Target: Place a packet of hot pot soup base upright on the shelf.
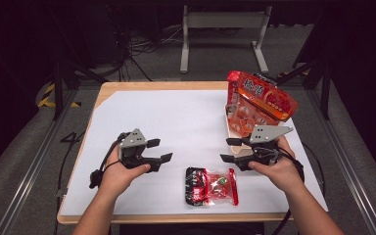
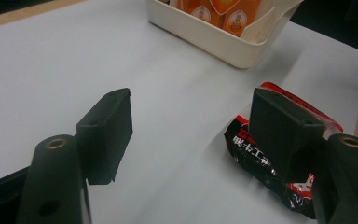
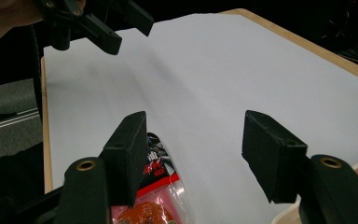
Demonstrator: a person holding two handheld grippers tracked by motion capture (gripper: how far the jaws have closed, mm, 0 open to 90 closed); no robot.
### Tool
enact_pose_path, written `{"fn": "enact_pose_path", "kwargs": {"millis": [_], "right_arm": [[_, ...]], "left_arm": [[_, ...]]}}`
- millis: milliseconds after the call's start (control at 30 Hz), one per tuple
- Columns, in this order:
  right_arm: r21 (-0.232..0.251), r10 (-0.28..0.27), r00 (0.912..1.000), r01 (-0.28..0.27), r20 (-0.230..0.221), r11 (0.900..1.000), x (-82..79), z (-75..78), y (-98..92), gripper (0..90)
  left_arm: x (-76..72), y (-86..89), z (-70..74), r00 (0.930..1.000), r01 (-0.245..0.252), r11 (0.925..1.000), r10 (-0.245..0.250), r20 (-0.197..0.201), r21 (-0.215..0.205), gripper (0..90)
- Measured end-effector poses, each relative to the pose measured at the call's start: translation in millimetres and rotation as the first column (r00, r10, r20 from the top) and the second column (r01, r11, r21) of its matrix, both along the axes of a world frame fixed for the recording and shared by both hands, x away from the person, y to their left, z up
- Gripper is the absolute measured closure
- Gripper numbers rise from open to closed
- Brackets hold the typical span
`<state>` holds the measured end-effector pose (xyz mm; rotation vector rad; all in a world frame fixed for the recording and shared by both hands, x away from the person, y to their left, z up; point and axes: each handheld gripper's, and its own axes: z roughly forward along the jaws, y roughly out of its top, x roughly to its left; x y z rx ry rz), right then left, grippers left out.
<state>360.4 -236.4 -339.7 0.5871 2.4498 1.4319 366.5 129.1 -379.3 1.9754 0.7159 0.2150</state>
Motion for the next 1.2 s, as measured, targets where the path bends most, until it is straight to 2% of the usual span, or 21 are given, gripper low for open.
{"fn": "enact_pose_path", "kwargs": {"millis": [233, 533, 567, 600, 633, 667, 700, 733, 800, 833, 867, 1000, 1033, 1200], "right_arm": [[0.01, -0.011, 0.9999, 0.01, 0.008, 1.0, -1.1, 0.0, -2.7, 40.0], [0.005, -0.022, 0.9997, 0.022, 0.009, 1.0, -0.7, -2.5, -4.0, 39.3], [0.004, -0.021, 0.9997, 0.021, 0.007, 1.0, -0.8, -3.1, -3.9, 39.4], [0.004, -0.021, 0.9997, 0.021, 0.007, 1.0, -0.8, -3.1, -3.9, 39.4], [0.002, -0.02, 0.9998, 0.02, 0.008, 1.0, -0.8, -3.6, -3.6, 39.3], [0.002, -0.02, 0.9998, 0.02, 0.007, 1.0, -0.9, -3.7, -3.5, 39.3], [0.001, -0.02, 0.9998, 0.02, 0.007, 1.0, -0.9, -3.9, -3.4, 39.2], [0.001, -0.02, 0.9998, 0.02, 0.007, 1.0, -0.9, -3.9, -3.4, 39.2], [0.001, -0.019, 0.9998, 0.019, 0.007, 1.0, -1.0, -4.3, -3.3, 39.3], [0.001, -0.019, 0.9998, 0.019, 0.007, 1.0, -1.0, -4.3, -3.3, 39.3], [0.0, -0.019, 0.9998, 0.019, 0.006, 1.0, -1.1, -4.5, -3.2, 39.3], [-0.004, -0.018, 0.9998, 0.018, 0.004, 1.0, -1.4, -5.9, -2.7, 39.3], [-0.006, -0.018, 0.9998, 0.018, 0.004, 1.0, -1.4, -6.2, -2.6, 39.3], [-0.011, -0.02, 0.9998, 0.02, 0.004, 1.0, -2.8, -7.4, -2.2, 39.0]], "left_arm": [[1.6, -17.4, -15.5, 0.9977, 0.042, 0.9991, -0.042, -0.053, -0.004, 31.9], [-1.9, -37.3, -32.0, 0.9908, 0.101, 0.9942, -0.097, -0.094, 0.038, 32.7], [-1.8, -42.1, -36.7, 0.9872, 0.121, 0.9915, -0.115, -0.11, 0.048, 33.3], [-1.8, -42.1, -36.7, 0.9872, 0.121, 0.9915, -0.115, -0.11, 0.048, 33.5], [-1.9, -47.0, -41.8, 0.9832, 0.14, 0.9885, -0.132, -0.126, 0.058, 34.3], [-1.9, -47.0, -41.8, 0.9832, 0.14, 0.9885, -0.132, -0.126, 0.058, 34.9], [-2.0, -51.0, -47.2, 0.9779, 0.148, 0.987, -0.137, -0.158, 0.063, 35.6], [-2.0, -51.0, -47.2, 0.9779, 0.148, 0.987, -0.137, -0.158, 0.063, 36.3], [0.0, -54.2, -54.8, 0.9702, 0.158, 0.9853, -0.143, -0.196, 0.065, 37.8], [0.0, -54.2, -54.8, 0.9702, 0.158, 0.9853, -0.143, -0.196, 0.065, 38.4], [1.2, -55.6, -58.5, 0.9649, 0.168, 0.9841, -0.153, -0.214, 0.056, 38.4], [2.3, -61.2, -65.0, 0.9565, 0.184, 0.9816, -0.167, -0.239, 0.05, 40.8], [2.3, -62.9, -66.5, 0.9526, 0.196, 0.9792, -0.177, -0.248, 0.054, 42.1], [2.0, -66.4, -69.6, 0.9441, 0.216, 0.9747, -0.193, -0.267, 0.059, 47.1]]}}
